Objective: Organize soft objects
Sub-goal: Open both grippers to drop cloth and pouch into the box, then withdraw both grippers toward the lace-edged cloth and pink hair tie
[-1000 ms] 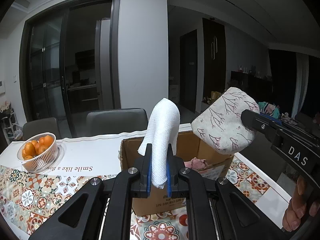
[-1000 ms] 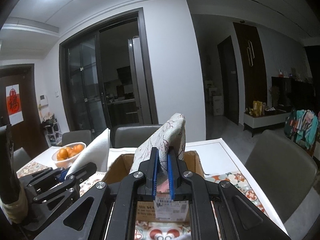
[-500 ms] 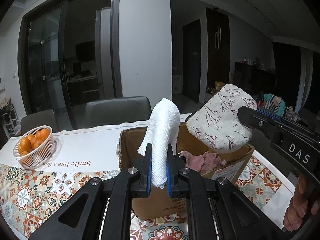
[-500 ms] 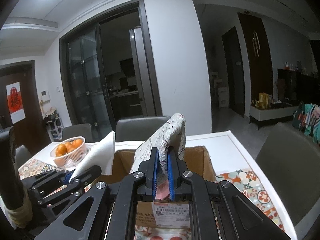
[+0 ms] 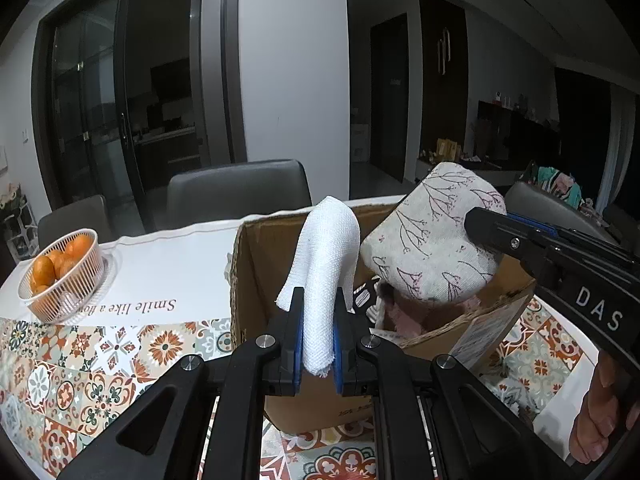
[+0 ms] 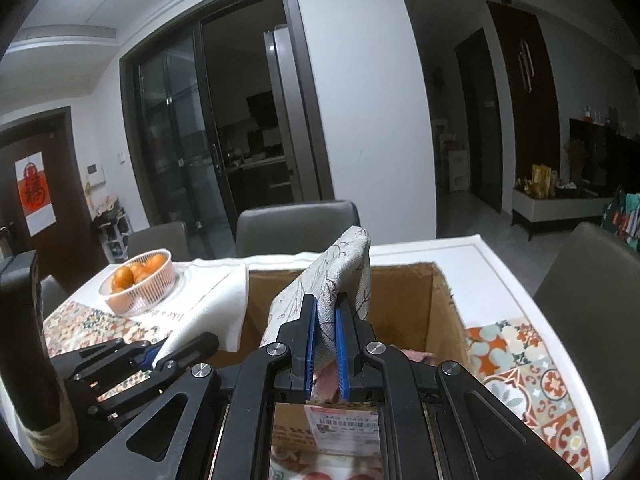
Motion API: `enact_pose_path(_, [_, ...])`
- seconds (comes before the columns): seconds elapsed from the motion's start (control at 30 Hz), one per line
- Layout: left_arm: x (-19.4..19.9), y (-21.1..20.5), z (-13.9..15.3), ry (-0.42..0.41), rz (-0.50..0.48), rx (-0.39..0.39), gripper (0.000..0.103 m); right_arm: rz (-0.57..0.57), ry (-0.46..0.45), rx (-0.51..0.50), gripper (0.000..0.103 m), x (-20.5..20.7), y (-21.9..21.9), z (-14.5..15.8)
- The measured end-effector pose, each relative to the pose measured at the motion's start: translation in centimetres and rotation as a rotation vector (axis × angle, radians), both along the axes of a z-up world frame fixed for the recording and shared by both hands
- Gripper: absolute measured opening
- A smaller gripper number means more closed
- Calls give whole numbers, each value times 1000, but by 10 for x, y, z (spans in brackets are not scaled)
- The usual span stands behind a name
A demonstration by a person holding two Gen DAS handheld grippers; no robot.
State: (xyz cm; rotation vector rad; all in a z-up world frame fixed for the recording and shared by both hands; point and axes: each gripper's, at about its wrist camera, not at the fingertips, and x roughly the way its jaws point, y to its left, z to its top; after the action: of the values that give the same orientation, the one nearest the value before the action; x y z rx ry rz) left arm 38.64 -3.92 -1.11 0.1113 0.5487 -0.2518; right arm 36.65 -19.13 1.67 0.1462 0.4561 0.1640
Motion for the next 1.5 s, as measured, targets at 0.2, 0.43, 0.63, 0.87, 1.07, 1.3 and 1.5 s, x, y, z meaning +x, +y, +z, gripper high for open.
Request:
enact_pose_path(0.2, [5,-1,-7,11,-4,15,16,8,52,-1,11,11,1,-11])
enact_pose_path(0.43, [6,0,-4,1,11,28,39,-3,52,-18,41,14,2,-11])
enact_pose_path(0.63, [-10,1,5,-30,8,5,46,-37,4,-52,42,-4,0,-4])
enact_pose_path(0.87, [-35,-3,19,-83,-5,-6,57,-89,-3,-44,42,-28,-14,6])
enact_pose_path(1.07, [-54,-12,27,-111,-44,-3,60,-132,-10,-48,42,-50,-26,15])
enact_pose_path(1.3, [-71,-18,34,-125,-75,-9,64,-173,-18,-70,42,-74,-37,22])
enact_pose_path(1.5, [-85,-28,36,-135,-90,4,64,-199,-9,-71,42,-90,-47,22])
